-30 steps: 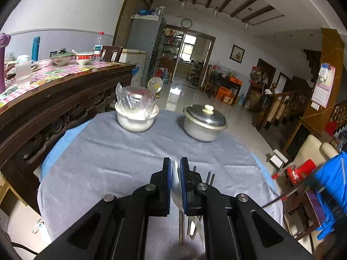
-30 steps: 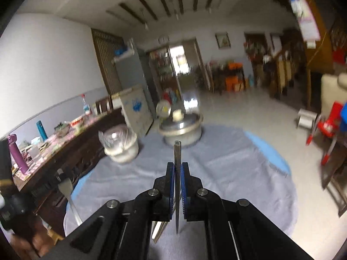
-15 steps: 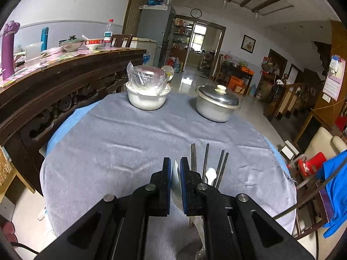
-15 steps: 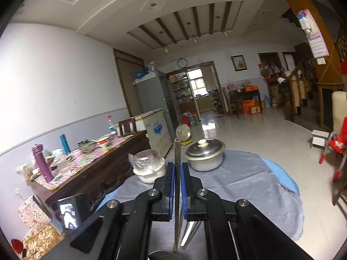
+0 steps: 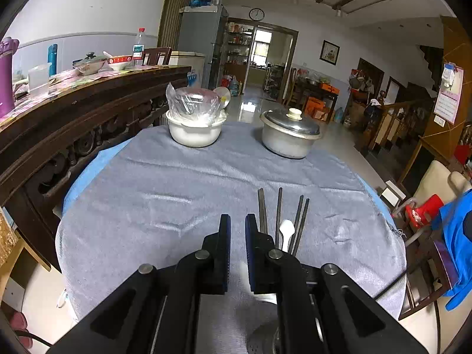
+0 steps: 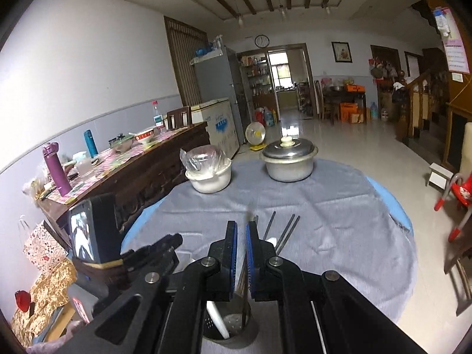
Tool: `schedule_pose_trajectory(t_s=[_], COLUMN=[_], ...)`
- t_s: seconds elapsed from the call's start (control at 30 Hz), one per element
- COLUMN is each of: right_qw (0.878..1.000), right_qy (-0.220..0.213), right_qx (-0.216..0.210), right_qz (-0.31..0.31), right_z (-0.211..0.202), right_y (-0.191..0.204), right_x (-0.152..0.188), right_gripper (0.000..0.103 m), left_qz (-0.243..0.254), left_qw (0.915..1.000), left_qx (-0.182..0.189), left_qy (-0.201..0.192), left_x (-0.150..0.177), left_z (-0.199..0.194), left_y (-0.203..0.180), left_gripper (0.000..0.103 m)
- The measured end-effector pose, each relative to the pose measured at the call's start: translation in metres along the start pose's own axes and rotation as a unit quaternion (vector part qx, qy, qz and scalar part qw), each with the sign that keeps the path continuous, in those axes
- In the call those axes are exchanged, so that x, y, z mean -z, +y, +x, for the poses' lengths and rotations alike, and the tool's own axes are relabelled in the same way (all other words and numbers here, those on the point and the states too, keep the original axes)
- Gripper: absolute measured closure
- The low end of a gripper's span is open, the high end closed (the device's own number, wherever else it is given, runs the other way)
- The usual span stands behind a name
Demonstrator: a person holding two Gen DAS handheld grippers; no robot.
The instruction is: Organize utensils
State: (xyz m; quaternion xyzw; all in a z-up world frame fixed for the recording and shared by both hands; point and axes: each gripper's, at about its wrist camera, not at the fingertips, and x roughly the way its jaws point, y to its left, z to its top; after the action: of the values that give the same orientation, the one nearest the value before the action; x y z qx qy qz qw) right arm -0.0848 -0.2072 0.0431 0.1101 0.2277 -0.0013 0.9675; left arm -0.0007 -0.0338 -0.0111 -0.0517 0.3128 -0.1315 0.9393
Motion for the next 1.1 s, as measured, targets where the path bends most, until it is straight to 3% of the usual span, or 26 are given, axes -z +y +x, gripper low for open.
schedule_pose_trajectory(t_s=[0.07,0.2,0.37,0.43,0.5,0.6,0.7,0.8,0.9,1.1], right_qw=[1.000,0.997,0.995,0.994,0.993,0.992,0.990,0.989,0.987,0.986], right_qy=[-0.016,-0.028,-0.020,-0.020,-0.016,-0.006,0.006,0.019,0.032,0.043], right_qx=[0.004,0.022,0.032,0.038,0.040,0.044,0.045,0.046,0.047,0.044], right_qz=[0.017,0.064,0.097,0.101,0.110,0.122,0.131,0.141,0.148,0.157], right_z=[-0.005,-0.007,-0.002,-0.001,0.000,0.007,0.012,0.019,0.028,0.037], right_y=[-0.008,-0.035,-0.055,-0.060,-0.066,-0.074,-0.081,-0.087,-0.094,-0.104], right_x=[0.000,0.000,0.002,0.004,0.006,0.009,0.016,0.022,0.028,0.034], right_gripper=[0.078,0.078,0.079,0.079,0.079,0.079,0.079,0.079,0.079,0.079], left_qz=[-0.008,-0.026,-0.035,-0.038,-0.051,-0.067,-0.099,-0.146,-0.172,-0.157], left_qw=[0.9999,0.9994,0.9991,0.9988,0.9972,0.9901,0.9763,0.9534,0.9404,0.9484], left_qx=[0.000,-0.006,-0.016,-0.028,-0.019,-0.007,0.018,0.045,0.057,0.040], left_qy=[-0.007,-0.024,-0.016,0.010,0.051,0.123,0.192,0.260,0.288,0.273], left_x=[-0.003,-0.010,-0.015,-0.014,-0.010,0.000,0.014,0.033,0.043,0.033], left_z=[-0.005,-0.014,-0.006,0.008,0.030,0.064,0.098,0.130,0.147,0.164], left_y=[0.006,0.020,0.036,0.042,0.051,0.060,0.069,0.075,0.073,0.049], left_gripper=[0.094,0.088,0.083,0.070,0.064,0.064,0.064,0.064,0.064,0.064])
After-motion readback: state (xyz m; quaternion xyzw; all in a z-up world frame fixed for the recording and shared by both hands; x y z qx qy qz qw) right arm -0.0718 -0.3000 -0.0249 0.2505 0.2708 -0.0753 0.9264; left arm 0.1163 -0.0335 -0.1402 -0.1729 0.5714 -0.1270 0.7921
